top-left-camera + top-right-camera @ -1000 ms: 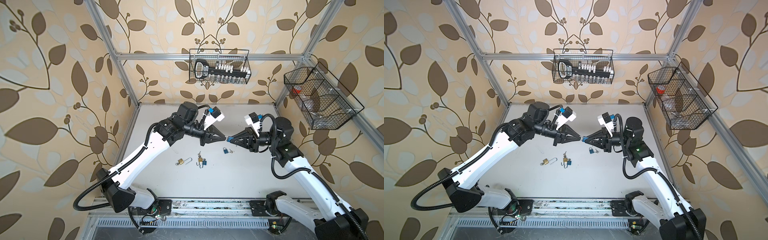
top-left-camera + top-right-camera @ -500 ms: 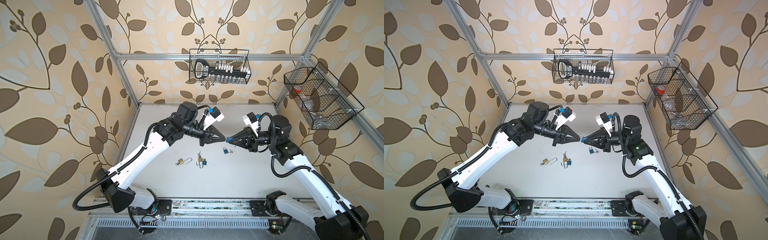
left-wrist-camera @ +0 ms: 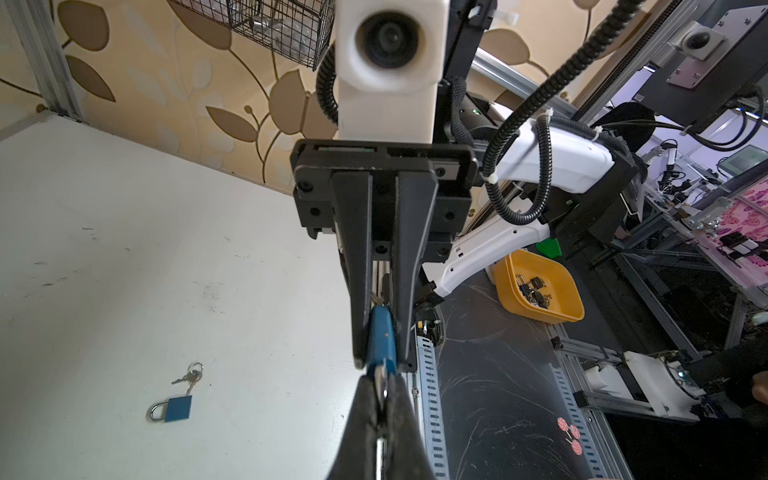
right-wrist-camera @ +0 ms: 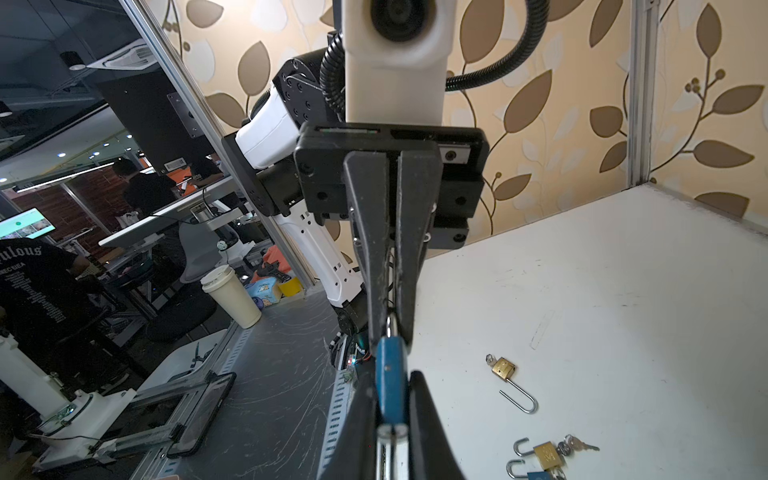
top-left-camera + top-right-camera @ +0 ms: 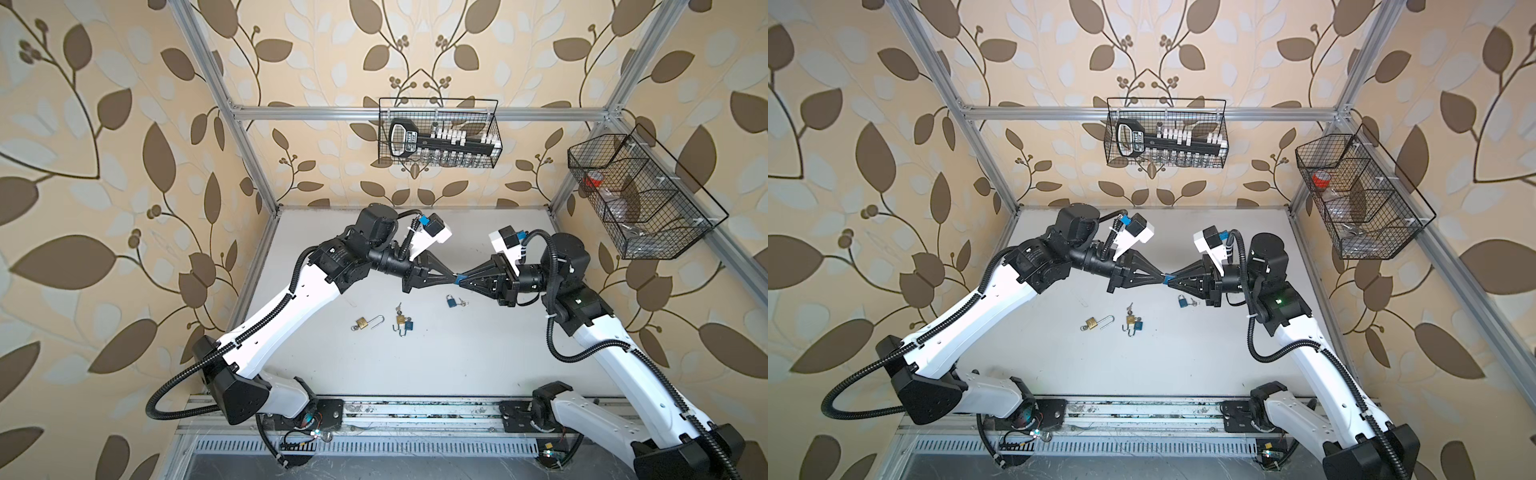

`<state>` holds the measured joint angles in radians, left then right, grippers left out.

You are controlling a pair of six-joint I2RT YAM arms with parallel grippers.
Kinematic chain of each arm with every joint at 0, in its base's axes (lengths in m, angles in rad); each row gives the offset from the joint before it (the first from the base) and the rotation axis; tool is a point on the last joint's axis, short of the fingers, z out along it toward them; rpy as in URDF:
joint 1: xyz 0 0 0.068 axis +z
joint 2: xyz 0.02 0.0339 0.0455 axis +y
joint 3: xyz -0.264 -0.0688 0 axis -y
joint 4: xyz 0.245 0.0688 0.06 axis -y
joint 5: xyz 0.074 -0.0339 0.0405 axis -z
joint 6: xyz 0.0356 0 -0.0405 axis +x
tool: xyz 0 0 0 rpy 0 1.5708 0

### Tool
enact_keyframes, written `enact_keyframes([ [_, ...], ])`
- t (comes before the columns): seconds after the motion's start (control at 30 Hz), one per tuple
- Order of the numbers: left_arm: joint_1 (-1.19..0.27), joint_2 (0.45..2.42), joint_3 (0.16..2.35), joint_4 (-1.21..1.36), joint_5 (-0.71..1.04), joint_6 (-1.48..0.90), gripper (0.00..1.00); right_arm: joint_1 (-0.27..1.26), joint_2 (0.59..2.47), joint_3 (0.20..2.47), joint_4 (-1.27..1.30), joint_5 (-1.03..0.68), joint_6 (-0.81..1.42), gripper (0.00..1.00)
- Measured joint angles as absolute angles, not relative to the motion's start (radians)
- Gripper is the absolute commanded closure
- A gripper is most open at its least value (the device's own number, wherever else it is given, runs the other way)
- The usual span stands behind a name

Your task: Lock with the key

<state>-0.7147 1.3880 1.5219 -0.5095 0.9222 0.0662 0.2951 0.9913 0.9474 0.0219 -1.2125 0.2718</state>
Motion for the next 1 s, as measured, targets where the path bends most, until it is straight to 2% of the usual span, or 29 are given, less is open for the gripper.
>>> enact_keyframes([
  [0.1,-0.711,1.374,1.504,-0.473,0.915,0.047,1.0,0.286,0.977,0.94,0.04,-1.2,0.278,0.69],
  [0.13,-0.704,1.37,1.496,-0.464,0.916,0.039,1.0,0.278,0.968,0.935,0.049,-1.191,0.279,0.63],
  [0.2,-0.686,1.363,1.478,-0.456,0.918,0.022,1.0,0.259,0.947,0.927,0.063,-1.174,0.282,0.57],
  [0.4,-0.639,1.351,1.47,-0.461,0.931,0.019,1.0,0.245,0.884,0.914,0.091,-1.127,0.281,0.56],
  [0.63,-0.635,1.343,1.47,-0.461,0.963,0.016,1.0,0.245,0.934,0.914,0.113,-1.172,0.314,0.56],
  [0.7,-0.635,1.343,1.47,-0.461,0.97,0.014,1.0,0.245,0.95,0.913,0.116,-1.187,0.319,0.58],
  [0.83,-0.635,1.343,1.468,-0.459,0.982,-0.001,1.0,0.245,0.955,0.913,0.123,-1.205,0.331,0.7],
  [1.0,-0.635,1.343,1.466,-0.458,0.991,-0.008,1.0,0.247,0.957,0.912,0.139,-1.213,0.339,0.71],
])
